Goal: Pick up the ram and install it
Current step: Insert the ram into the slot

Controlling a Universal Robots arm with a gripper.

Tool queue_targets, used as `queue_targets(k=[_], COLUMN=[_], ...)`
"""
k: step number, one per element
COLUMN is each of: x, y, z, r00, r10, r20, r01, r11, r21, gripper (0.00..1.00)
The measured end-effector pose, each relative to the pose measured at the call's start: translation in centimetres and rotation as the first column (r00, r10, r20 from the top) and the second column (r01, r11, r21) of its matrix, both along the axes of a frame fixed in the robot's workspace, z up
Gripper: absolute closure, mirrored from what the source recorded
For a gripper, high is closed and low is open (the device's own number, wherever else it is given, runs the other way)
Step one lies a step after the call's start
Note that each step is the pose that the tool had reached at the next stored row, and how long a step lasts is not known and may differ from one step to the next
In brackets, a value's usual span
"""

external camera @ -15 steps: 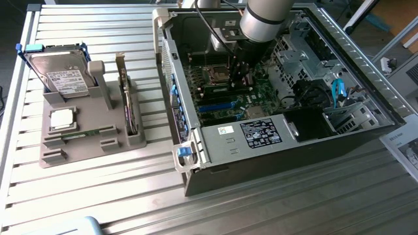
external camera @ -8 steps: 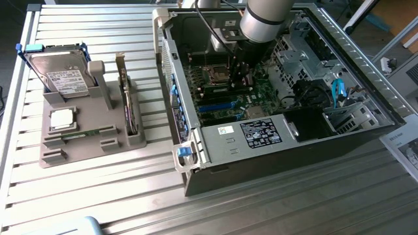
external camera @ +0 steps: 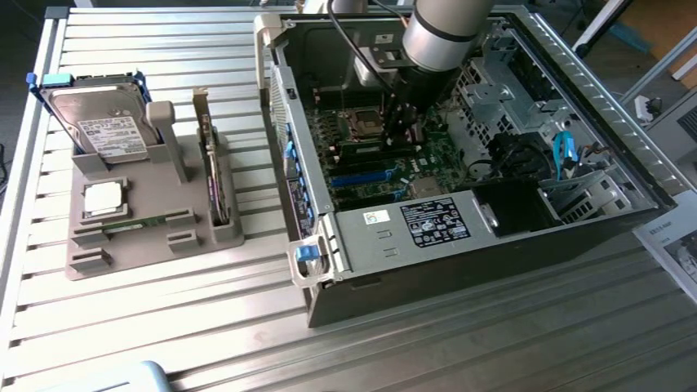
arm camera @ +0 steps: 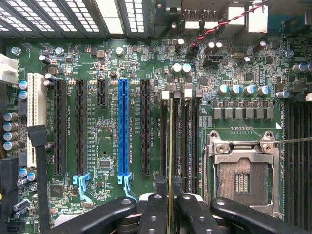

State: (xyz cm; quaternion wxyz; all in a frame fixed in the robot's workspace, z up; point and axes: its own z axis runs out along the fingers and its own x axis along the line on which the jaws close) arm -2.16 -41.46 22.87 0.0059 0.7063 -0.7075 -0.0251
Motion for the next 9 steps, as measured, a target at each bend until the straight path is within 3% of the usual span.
queue_targets(k=[9], x=[0.0], y=[-0.02], z=[-0.01], r00=[0.9998], r10=[0.018], r20=[0.0], r01=[-0.018], r11=[0.9998], r21=[-0.0009], gripper=[0.86])
